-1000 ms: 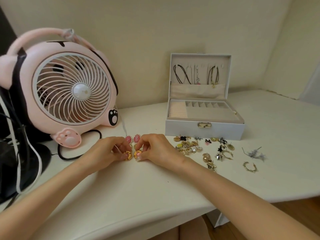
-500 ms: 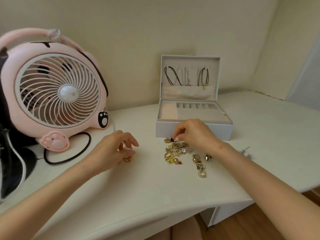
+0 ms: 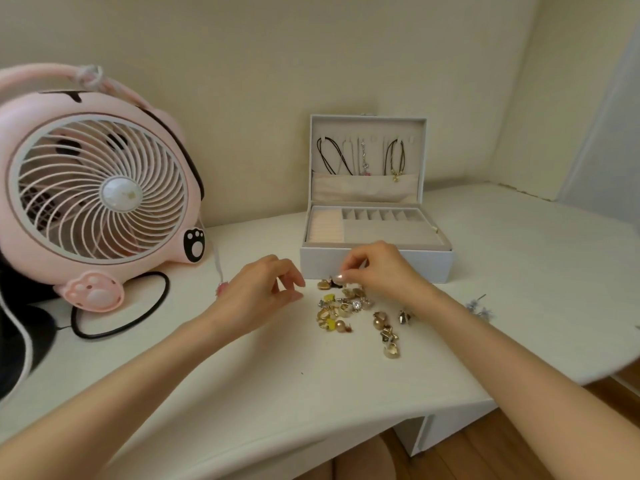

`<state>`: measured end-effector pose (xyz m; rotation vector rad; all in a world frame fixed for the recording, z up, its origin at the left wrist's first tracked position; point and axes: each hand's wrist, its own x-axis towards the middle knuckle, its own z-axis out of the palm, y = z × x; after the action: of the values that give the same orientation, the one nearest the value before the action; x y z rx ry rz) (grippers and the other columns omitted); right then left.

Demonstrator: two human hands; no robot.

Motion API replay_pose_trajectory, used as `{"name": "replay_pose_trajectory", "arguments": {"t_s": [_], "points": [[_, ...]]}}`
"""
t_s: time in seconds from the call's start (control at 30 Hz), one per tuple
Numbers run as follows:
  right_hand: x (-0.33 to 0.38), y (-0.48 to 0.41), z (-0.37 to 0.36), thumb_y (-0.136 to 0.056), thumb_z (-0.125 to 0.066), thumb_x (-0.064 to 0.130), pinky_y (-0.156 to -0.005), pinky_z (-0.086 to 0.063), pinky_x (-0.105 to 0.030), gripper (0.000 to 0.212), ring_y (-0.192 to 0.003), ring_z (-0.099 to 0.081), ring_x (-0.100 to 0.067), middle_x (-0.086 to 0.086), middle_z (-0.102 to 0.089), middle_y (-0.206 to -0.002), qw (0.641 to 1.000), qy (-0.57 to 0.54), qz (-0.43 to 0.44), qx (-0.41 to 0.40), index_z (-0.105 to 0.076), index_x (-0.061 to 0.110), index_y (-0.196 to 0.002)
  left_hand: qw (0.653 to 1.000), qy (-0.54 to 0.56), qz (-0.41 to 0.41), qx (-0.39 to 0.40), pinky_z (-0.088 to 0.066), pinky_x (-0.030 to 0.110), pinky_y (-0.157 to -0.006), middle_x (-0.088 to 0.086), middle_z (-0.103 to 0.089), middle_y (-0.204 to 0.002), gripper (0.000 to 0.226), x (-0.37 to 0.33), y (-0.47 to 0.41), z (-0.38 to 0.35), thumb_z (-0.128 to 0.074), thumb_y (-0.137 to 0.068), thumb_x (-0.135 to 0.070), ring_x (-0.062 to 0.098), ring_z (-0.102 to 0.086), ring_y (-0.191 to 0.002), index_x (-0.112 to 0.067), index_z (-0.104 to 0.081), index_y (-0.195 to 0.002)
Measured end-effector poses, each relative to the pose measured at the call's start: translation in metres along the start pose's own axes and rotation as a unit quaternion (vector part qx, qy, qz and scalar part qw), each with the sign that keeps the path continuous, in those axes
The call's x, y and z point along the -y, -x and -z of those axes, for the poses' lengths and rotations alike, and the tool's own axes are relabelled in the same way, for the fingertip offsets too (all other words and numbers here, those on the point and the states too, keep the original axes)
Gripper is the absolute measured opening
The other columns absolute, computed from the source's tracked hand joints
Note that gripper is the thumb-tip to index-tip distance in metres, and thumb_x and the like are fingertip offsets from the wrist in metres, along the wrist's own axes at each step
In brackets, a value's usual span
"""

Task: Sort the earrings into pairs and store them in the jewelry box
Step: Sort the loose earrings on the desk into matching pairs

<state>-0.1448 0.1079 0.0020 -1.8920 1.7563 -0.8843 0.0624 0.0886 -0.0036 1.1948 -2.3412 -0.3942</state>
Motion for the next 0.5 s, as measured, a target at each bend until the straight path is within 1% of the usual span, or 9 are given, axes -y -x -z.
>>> {"name": "replay_pose_trajectory", "arguments": {"t_s": [0.03, 0.07, 0.1, 0.17, 0.23, 0.27, 0.4, 0.43, 0.5], "points": [[0.003, 0.001, 0.005, -0.082, -0.07, 0.019, -0.057, -0.043, -0.015, 0.004, -0.06, -0.053, -0.002, 0.009, -0.064, -0.07, 0.998, -0.059, -0.014, 0.001, -0.07, 0.016, -0.08, 1.0, 0.007, -0.015, -0.015, -0.038, 0.013, -0.063, -0.009, -0.057, -0.09, 0.01, -0.002, -0.001, -0.001, -0.062, -0.086, -0.021, 0.004, -0.052, -0.077, -0.03, -0.058, -0.089], [0.005, 0.002, 0.01, -0.083, -0.069, 0.018, -0.05, -0.039, -0.014, 0.005, -0.056, -0.05, -0.003, 0.008, -0.064, -0.068, 0.994, -0.108, -0.029, 0.008, -0.07, 0.013, -0.082, 0.999, 0.019, -0.03, -0.032, -0.037, 0.01, -0.062, -0.009, -0.058, -0.091, 0.01, -0.005, -0.002, -0.003, -0.063, -0.086, -0.021, 0.003, -0.052, -0.078, -0.028, -0.057, -0.091], [0.008, 0.003, 0.013, -0.085, -0.067, 0.017, -0.047, -0.037, -0.016, 0.007, -0.053, -0.047, -0.006, 0.006, -0.065, -0.066, 0.989, -0.142, -0.043, 0.02, -0.071, 0.012, -0.083, 0.997, 0.037, -0.04, -0.048, -0.038, 0.009, -0.063, -0.011, -0.059, -0.093, 0.011, -0.009, -0.002, -0.005, -0.064, -0.085, -0.023, 0.001, -0.053, -0.079, -0.026, -0.056, -0.093], [0.011, 0.003, 0.015, -0.085, -0.067, 0.021, -0.05, -0.036, -0.02, 0.009, -0.053, -0.046, -0.008, 0.005, -0.068, -0.068, 0.983, -0.167, -0.052, 0.059, -0.072, 0.014, -0.084, 0.994, 0.077, -0.048, -0.064, -0.043, 0.012, -0.066, -0.016, -0.058, -0.095, 0.018, -0.018, -0.002, -0.009, -0.065, -0.084, -0.026, -0.003, -0.054, -0.083, -0.023, -0.054, -0.097], [0.014, 0.004, 0.013, -0.084, -0.068, 0.025, -0.052, -0.037, -0.018, 0.008, -0.052, -0.047, -0.006, 0.007, -0.068, -0.068, 0.978, -0.18, -0.05, 0.095, -0.072, 0.018, -0.084, 0.99, 0.112, -0.056, -0.072, -0.046, 0.016, -0.067, -0.019, -0.058, -0.093, 0.022, -0.026, -0.003, -0.013, -0.066, -0.082, -0.028, -0.005, -0.054, -0.084, -0.022, -0.052, -0.098], [0.015, 0.005, 0.013, -0.083, -0.069, 0.026, -0.053, -0.038, -0.017, 0.007, -0.052, -0.047, -0.005, 0.007, -0.067, -0.065, 0.976, -0.187, -0.048, 0.103, -0.072, 0.019, -0.082, 0.987, 0.125, -0.062, -0.079, -0.045, 0.016, -0.066, -0.018, -0.06, -0.091, 0.022, -0.028, -0.003, -0.015, -0.067, -0.081, -0.029, -0.004, -0.055, -0.082, -0.022, -0.052, -0.096], [0.015, 0.009, 0.017, -0.08, -0.072, 0.025, -0.05, -0.038, -0.015, 0.009, -0.05, -0.045, -0.005, 0.01, -0.061, -0.056, 0.974, -0.201, -0.047, 0.099, -0.074, 0.016, -0.083, 0.982, 0.155, -0.056, -0.095, -0.043, 0.016, -0.061, -0.009, -0.068, -0.078, 0.02, -0.033, -0.007, -0.016, -0.071, -0.079, -0.024, 0.003, -0.057, -0.071, -0.017, -0.055, -0.089], [0.014, 0.008, 0.017, -0.078, -0.073, 0.027, -0.052, -0.038, -0.018, 0.012, -0.051, -0.045, -0.007, 0.01, -0.059, -0.054, 0.976, -0.19, -0.054, 0.093, -0.075, 0.017, -0.083, 0.982, 0.156, -0.052, -0.089, -0.043, 0.017, -0.06, -0.008, -0.068, -0.075, 0.02, -0.035, -0.008, -0.015, -0.071, -0.078, -0.023, 0.003, -0.057, -0.068, -0.017, -0.055, -0.088], [0.012, 0.009, 0.02, -0.074, -0.076, 0.037, -0.059, -0.036, -0.028, 0.018, -0.056, -0.044, -0.011, 0.005, -0.057, -0.056, 0.982, -0.158, -0.064, 0.083, -0.076, 0.02, -0.08, 0.982, 0.163, -0.045, -0.078, -0.044, 0.018, -0.061, -0.007, -0.069, -0.073, 0.02, -0.037, -0.008, -0.016, -0.071, -0.078, -0.023, 0.003, -0.057, -0.065, -0.017, -0.055, -0.089]]}}
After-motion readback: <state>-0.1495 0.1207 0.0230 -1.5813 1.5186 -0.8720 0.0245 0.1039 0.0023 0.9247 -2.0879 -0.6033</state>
